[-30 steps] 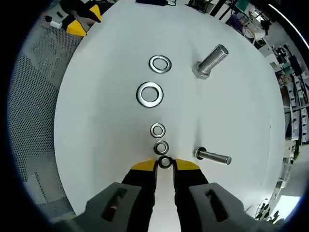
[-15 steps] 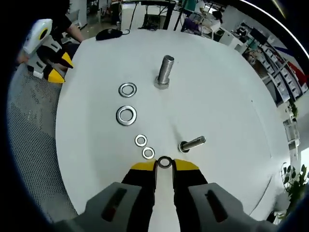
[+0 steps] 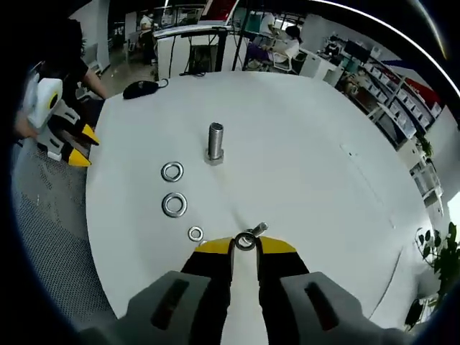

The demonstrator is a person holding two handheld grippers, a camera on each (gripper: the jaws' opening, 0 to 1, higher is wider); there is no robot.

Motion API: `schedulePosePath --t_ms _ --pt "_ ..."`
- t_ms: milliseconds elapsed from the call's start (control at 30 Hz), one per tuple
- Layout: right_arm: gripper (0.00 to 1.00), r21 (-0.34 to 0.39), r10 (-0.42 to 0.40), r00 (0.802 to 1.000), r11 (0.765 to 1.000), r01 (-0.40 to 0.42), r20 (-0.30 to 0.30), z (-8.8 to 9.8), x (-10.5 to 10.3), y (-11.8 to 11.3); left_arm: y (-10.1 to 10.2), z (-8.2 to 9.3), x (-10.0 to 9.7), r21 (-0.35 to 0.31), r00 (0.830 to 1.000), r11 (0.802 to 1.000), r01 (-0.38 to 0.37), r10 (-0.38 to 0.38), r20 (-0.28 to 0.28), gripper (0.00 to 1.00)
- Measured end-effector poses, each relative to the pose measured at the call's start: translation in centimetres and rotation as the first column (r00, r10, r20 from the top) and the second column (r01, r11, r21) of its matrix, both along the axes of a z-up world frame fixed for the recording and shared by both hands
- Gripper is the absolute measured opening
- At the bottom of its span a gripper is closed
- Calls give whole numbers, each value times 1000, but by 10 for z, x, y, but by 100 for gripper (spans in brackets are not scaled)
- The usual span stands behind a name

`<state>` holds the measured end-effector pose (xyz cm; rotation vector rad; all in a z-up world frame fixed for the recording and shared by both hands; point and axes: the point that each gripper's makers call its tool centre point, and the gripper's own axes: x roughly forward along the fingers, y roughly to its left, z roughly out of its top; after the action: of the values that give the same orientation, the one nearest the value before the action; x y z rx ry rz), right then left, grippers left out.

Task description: Place the washer onto the threaded stud by aligning its center hole with the stud, sliding it down to the base, and recovering from edge contact or off-axis alignment until the washer reaches the visible bottom stop.

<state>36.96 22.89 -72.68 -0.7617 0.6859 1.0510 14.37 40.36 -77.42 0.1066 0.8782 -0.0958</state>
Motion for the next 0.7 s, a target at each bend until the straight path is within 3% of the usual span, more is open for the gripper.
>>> schedulePosePath --t_ms 400,700 --pt "14 -64 29 999 998 -28 26 -3 17 4 0 0 -1 -1 1000 1000 -4 4 0 23" --pt "14 -74 40 999 996 -40 -1 -6 19 9 0 0 -1 1 1000 1000 -4 4 -1 23"
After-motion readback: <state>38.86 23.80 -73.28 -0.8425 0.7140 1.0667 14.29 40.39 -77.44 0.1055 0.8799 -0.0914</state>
